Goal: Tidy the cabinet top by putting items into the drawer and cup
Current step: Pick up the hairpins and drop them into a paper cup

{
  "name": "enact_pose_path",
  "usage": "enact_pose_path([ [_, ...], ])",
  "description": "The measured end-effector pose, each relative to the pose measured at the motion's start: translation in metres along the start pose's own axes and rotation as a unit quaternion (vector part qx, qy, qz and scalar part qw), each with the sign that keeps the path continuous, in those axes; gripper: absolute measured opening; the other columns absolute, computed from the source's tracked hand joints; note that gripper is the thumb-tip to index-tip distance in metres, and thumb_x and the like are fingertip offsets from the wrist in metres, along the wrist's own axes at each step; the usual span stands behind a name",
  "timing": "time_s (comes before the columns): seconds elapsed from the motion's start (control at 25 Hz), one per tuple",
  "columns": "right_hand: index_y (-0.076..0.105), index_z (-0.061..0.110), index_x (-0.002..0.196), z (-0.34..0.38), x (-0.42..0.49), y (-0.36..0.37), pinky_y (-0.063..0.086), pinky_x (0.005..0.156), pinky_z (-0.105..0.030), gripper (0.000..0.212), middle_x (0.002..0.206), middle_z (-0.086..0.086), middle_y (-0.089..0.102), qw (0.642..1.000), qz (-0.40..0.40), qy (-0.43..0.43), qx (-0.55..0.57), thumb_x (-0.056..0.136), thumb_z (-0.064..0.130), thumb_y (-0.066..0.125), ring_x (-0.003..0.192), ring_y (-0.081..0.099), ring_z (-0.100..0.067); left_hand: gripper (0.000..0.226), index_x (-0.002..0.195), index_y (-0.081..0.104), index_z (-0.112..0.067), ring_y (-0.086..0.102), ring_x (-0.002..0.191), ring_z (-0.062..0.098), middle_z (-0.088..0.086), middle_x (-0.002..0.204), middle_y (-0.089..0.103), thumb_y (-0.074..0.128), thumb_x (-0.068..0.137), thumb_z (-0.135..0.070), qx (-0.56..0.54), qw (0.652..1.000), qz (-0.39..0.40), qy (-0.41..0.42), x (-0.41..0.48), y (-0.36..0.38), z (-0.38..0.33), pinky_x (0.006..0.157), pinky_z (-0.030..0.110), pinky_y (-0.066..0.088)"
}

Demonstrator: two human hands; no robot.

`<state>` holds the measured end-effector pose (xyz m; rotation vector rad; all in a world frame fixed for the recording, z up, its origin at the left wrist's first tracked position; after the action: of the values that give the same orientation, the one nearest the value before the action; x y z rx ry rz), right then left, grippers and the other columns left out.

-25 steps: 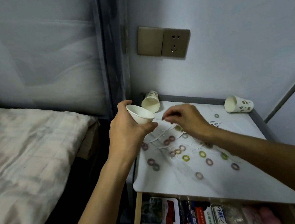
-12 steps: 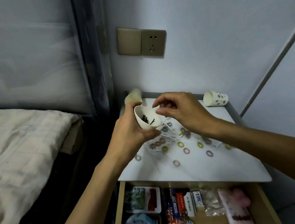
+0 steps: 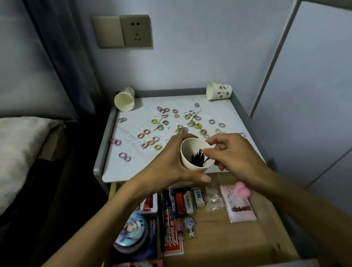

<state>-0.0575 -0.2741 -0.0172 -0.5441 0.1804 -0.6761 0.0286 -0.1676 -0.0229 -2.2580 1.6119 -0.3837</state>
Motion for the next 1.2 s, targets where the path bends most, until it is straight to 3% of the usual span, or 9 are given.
enact_pose_path([
  [0.12,0.070,0.024,0.091,-0.023,-0.017,-0.020,0.043,0.053,-0.019,0.008,0.055,0.004,0.062,0.999,-0.037,0.009,-0.031,0.086,0.018,0.068,0.049,0.055,-0.001,0.063,0.127,0.050,-0.033,0.046,0.113,0.002,-0.012,0.125,0.047,0.074,0.072,-0.055,0.097,0.994,0.046,-0.031,0.005,0.021,-0.009,0.090,0.018,0.039],
  [0.2,0.069,0.026,0.088,-0.034,-0.027,-0.028,0.039,0.047,-0.011,0.010,0.053,0.008,0.060,0.999,-0.042,0.010,-0.029,0.088,0.016,0.067,0.048,0.055,0.001,0.051,0.125,0.059,-0.025,0.054,0.105,0.003,-0.011,0.121,0.058,0.061,0.085,-0.055,0.120,0.991,0.032,-0.057,0.009,0.027,-0.010,0.087,0.021,0.044],
  [0.32,0.071,0.025,0.092,-0.045,-0.037,-0.032,0.040,0.050,-0.020,0.011,0.054,0.002,0.060,0.998,-0.039,-0.002,-0.043,0.087,0.016,0.066,0.049,0.052,-0.005,0.023,0.098,0.069,-0.019,0.069,0.075,0.006,-0.002,0.093,0.072,0.053,0.098,-0.037,0.189,0.979,0.010,-0.075,0.011,0.045,-0.007,0.065,0.022,0.048],
  [0.44,0.070,0.024,0.095,-0.056,-0.042,-0.027,0.043,0.058,-0.024,0.008,0.062,-0.003,0.064,0.994,0.002,-0.017,-0.106,0.089,0.023,0.065,0.056,0.054,-0.007,0.032,0.070,0.058,-0.019,0.069,0.053,0.012,0.005,0.066,0.069,0.046,0.100,-0.016,0.216,0.973,-0.002,-0.081,0.010,0.062,-0.001,0.048,0.020,0.043],
  [0.52,0.071,0.024,0.098,-0.066,-0.044,-0.030,0.052,0.066,-0.027,0.018,0.075,0.007,0.069,0.992,0.034,-0.009,-0.122,0.092,0.038,0.061,0.067,0.062,-0.003,0.031,0.072,0.060,-0.014,0.069,0.050,0.015,0.010,0.067,0.070,0.045,0.098,-0.011,0.215,0.973,0.012,-0.088,0.011,0.075,0.006,0.044,0.021,0.045],
  [0.6,0.070,0.025,0.097,-0.078,-0.045,-0.046,0.055,0.069,-0.032,0.031,0.077,0.008,0.069,0.989,0.033,0.006,-0.143,0.094,0.050,0.052,0.069,0.065,-0.005,0.023,0.088,0.067,-0.009,0.069,0.051,0.016,0.012,0.074,0.072,0.046,0.097,-0.010,0.213,0.971,0.045,-0.098,0.012,0.094,0.018,0.044,0.024,0.050],
  [0.72,0.066,0.026,0.088,-0.092,-0.047,-0.069,0.050,0.067,-0.031,0.035,0.069,0.007,0.065,0.981,0.022,0.022,-0.190,0.097,0.052,0.044,0.064,0.063,-0.006,0.021,0.103,0.069,-0.003,0.070,0.055,0.023,0.014,0.080,0.071,0.049,0.097,-0.009,0.181,0.970,0.112,-0.117,0.009,0.135,0.040,0.047,0.030,0.055],
  [0.92,0.060,0.029,0.076,-0.104,-0.053,-0.077,0.049,0.068,-0.031,0.036,0.063,0.010,0.060,0.978,0.027,0.029,-0.206,0.097,0.053,0.043,0.063,0.059,-0.006,0.024,0.116,0.067,-0.004,0.070,0.063,0.023,0.013,0.098,0.070,0.053,0.099,-0.014,0.141,0.960,0.184,-0.159,0.005,0.195,0.070,0.055,0.027,0.058],
  [1.2,0.068,0.023,0.094,-0.103,-0.053,-0.067,0.040,0.056,-0.022,0.034,0.066,0.014,0.063,0.976,0.053,0.020,-0.210,0.097,0.049,0.047,0.058,0.059,0.006,0.015,0.096,0.067,-0.011,0.071,0.067,0.022,0.009,0.093,0.071,0.054,0.099,-0.017,0.127,0.959,0.201,-0.157,0.001,0.235,0.073,0.055,0.026,0.057],
])
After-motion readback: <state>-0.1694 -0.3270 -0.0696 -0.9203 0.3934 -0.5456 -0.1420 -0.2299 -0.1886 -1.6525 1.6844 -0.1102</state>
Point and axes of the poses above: each hand's wrist, its own x-axis towards the middle knuckle, its own y-axis out of the palm, z = x × y, the point moved 10 cm from there along x, towards the middle knuckle
